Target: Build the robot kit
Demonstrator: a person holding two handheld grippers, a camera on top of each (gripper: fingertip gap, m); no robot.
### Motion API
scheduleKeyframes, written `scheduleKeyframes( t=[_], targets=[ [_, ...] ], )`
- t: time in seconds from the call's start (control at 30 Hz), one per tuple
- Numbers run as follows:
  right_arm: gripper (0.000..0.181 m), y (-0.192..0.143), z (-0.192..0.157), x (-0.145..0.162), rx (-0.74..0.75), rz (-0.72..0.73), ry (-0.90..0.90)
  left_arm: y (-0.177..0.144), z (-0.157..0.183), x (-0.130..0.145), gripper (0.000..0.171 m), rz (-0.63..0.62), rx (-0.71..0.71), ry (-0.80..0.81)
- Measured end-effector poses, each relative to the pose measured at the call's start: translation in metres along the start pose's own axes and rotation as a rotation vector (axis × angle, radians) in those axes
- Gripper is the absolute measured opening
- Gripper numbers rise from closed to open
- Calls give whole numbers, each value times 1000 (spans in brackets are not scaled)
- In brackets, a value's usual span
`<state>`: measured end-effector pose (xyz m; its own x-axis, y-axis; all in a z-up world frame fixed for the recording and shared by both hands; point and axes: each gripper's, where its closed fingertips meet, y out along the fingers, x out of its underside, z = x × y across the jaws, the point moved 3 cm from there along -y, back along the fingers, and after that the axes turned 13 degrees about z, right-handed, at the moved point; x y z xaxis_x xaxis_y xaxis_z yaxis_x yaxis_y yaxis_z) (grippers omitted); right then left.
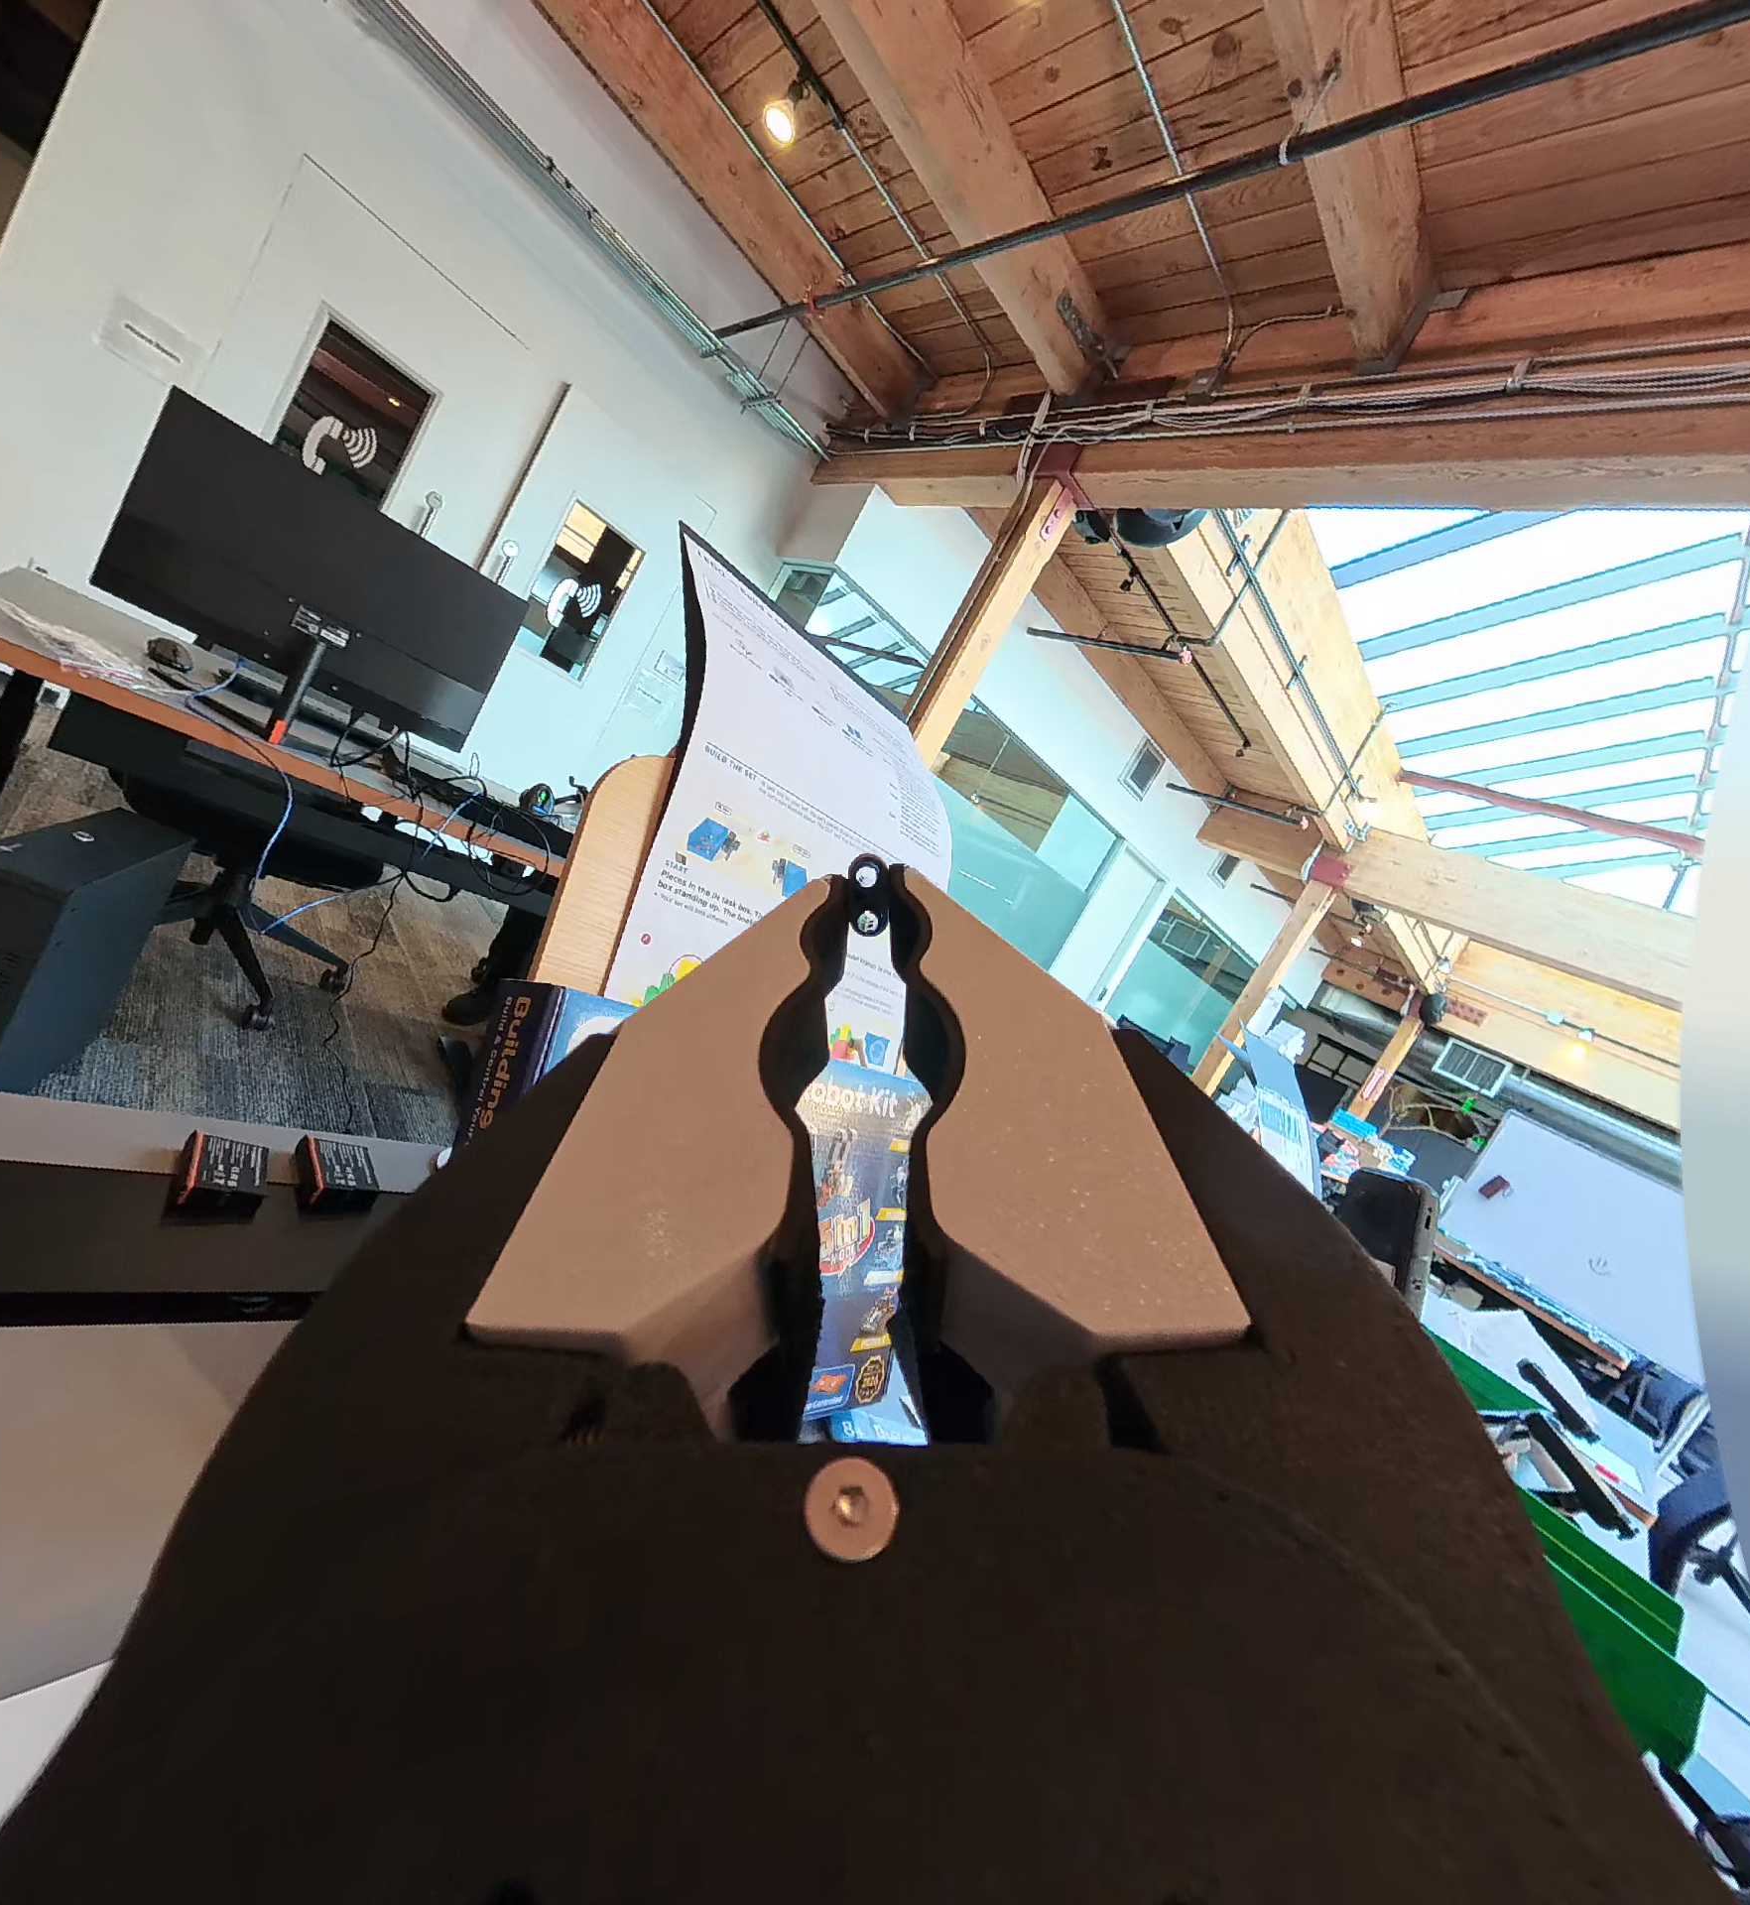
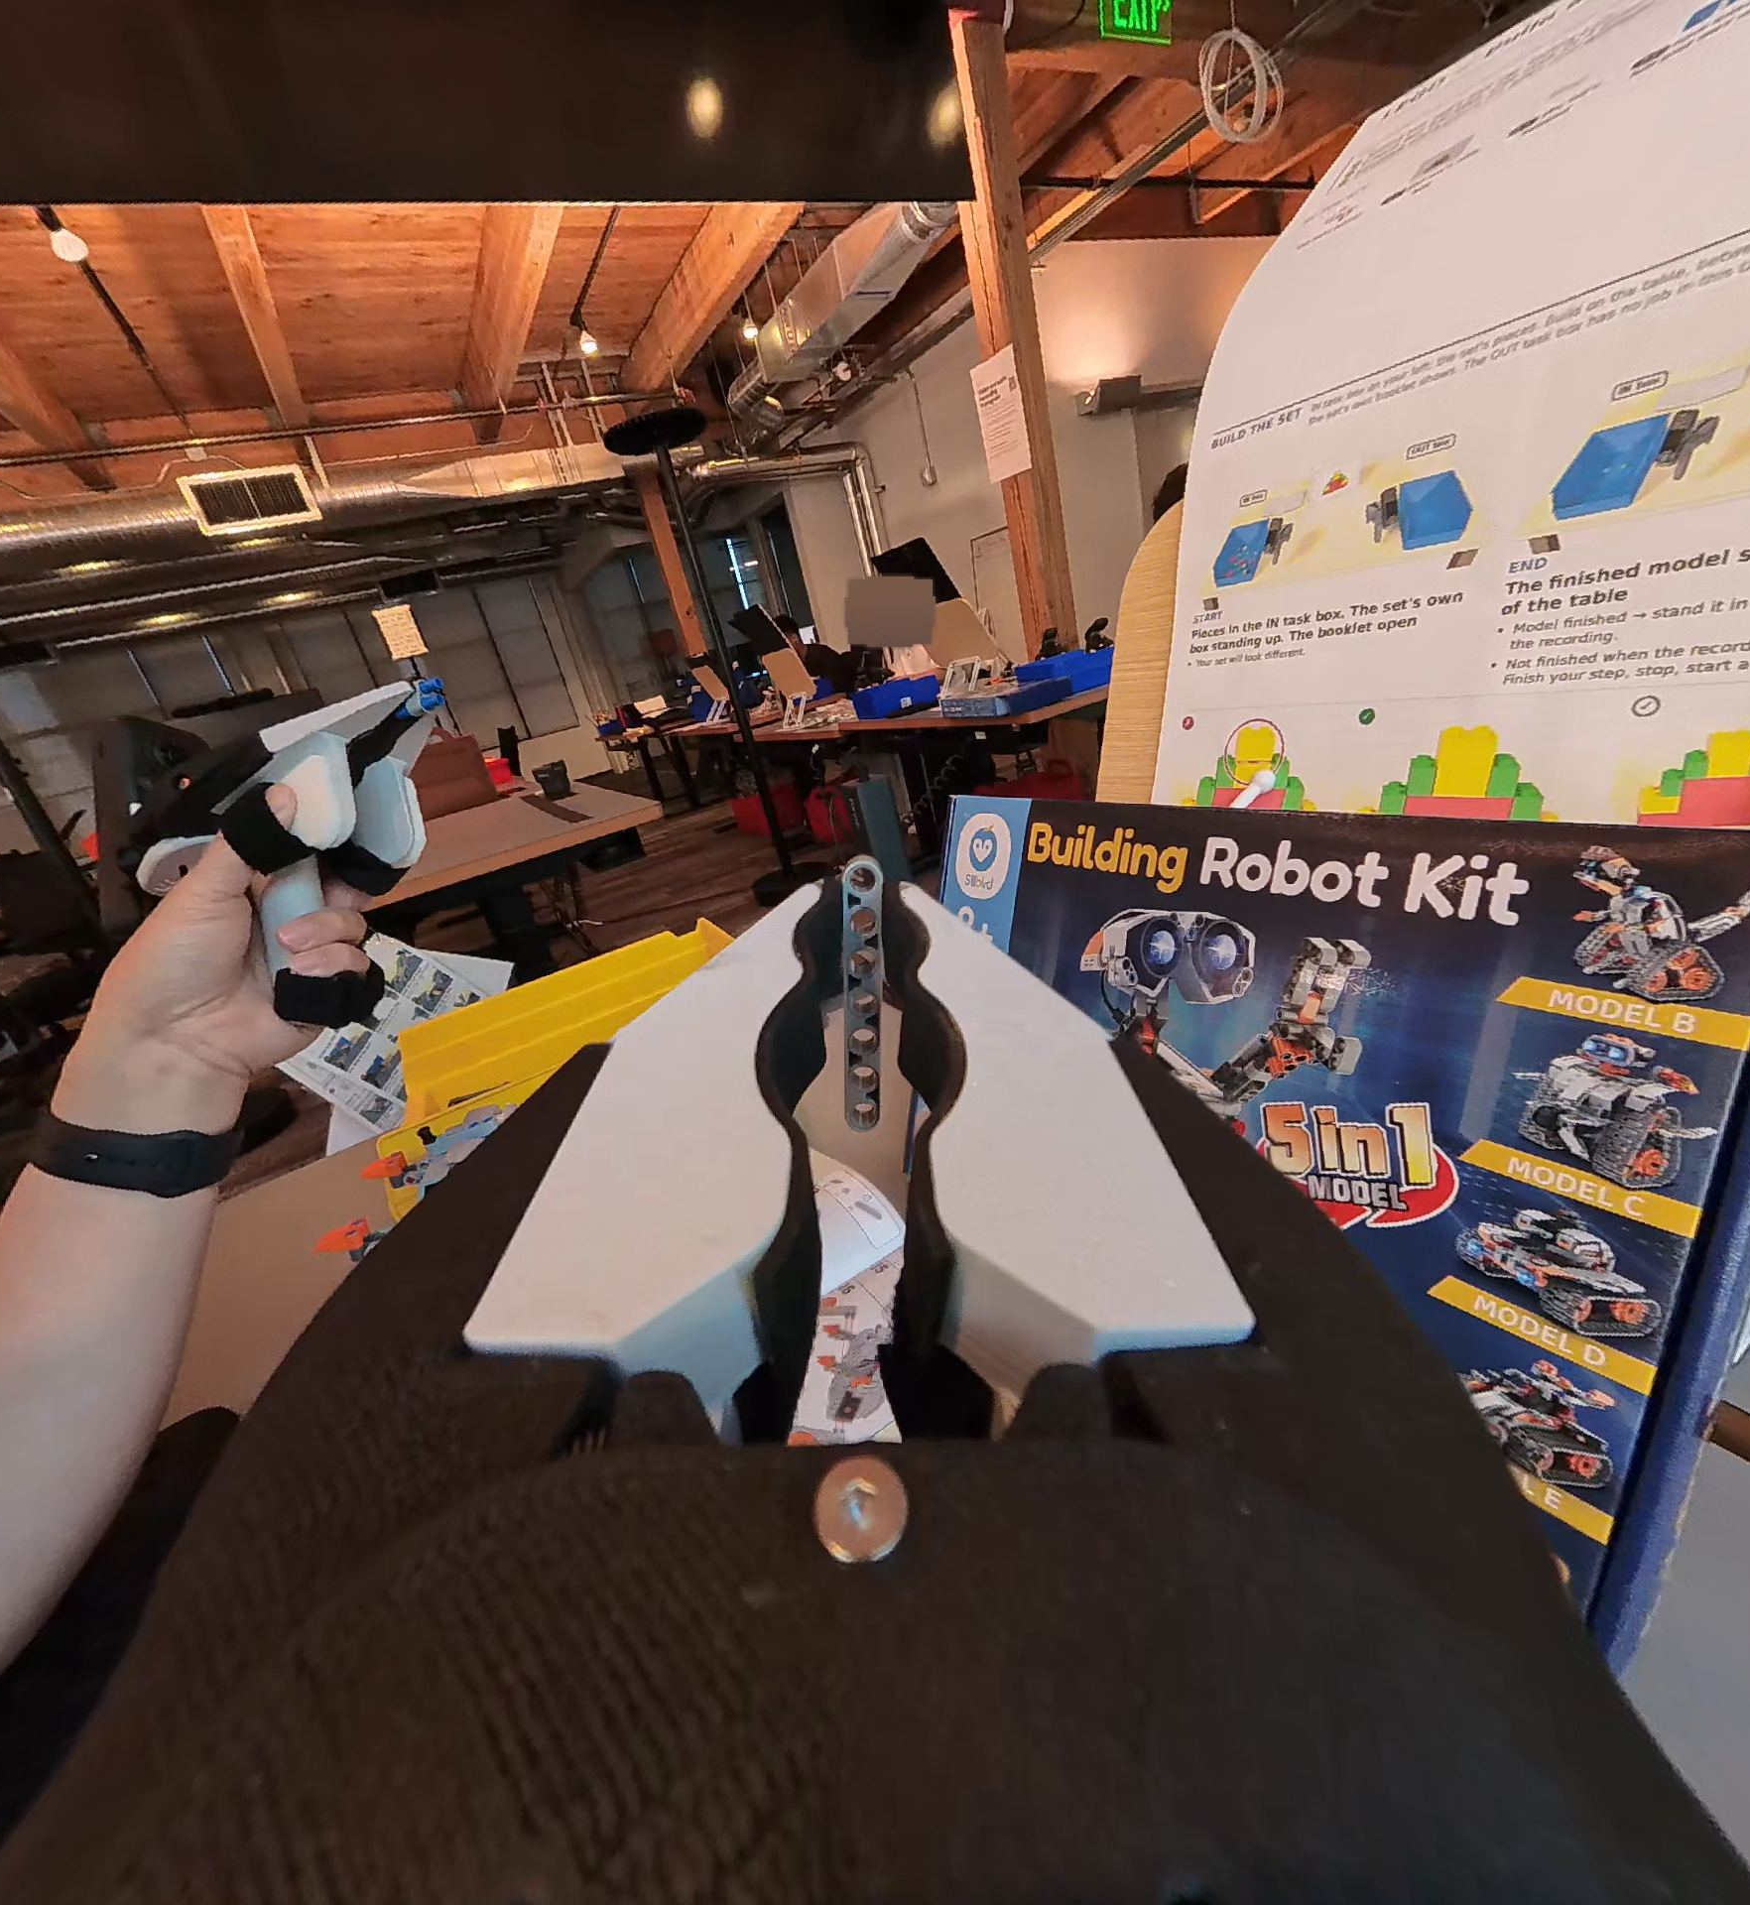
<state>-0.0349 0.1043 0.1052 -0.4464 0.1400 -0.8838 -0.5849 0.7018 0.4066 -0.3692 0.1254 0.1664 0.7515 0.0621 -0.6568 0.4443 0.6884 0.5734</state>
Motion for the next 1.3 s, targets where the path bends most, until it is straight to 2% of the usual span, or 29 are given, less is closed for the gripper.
scheduleKeyframes(
  t=[0.4,0.77,1.3],
  targets=[
    [5,-3,6,-5,50,14,-90,0,1,-1,5,8,-14,46],
    [5,-4,5,-9,43,41,-59,-1,6,-5,5,29,-11,73],
    [5,2,1,7,41,-9,-79,1,7,-2,6,4,-52,203]
  ],
)
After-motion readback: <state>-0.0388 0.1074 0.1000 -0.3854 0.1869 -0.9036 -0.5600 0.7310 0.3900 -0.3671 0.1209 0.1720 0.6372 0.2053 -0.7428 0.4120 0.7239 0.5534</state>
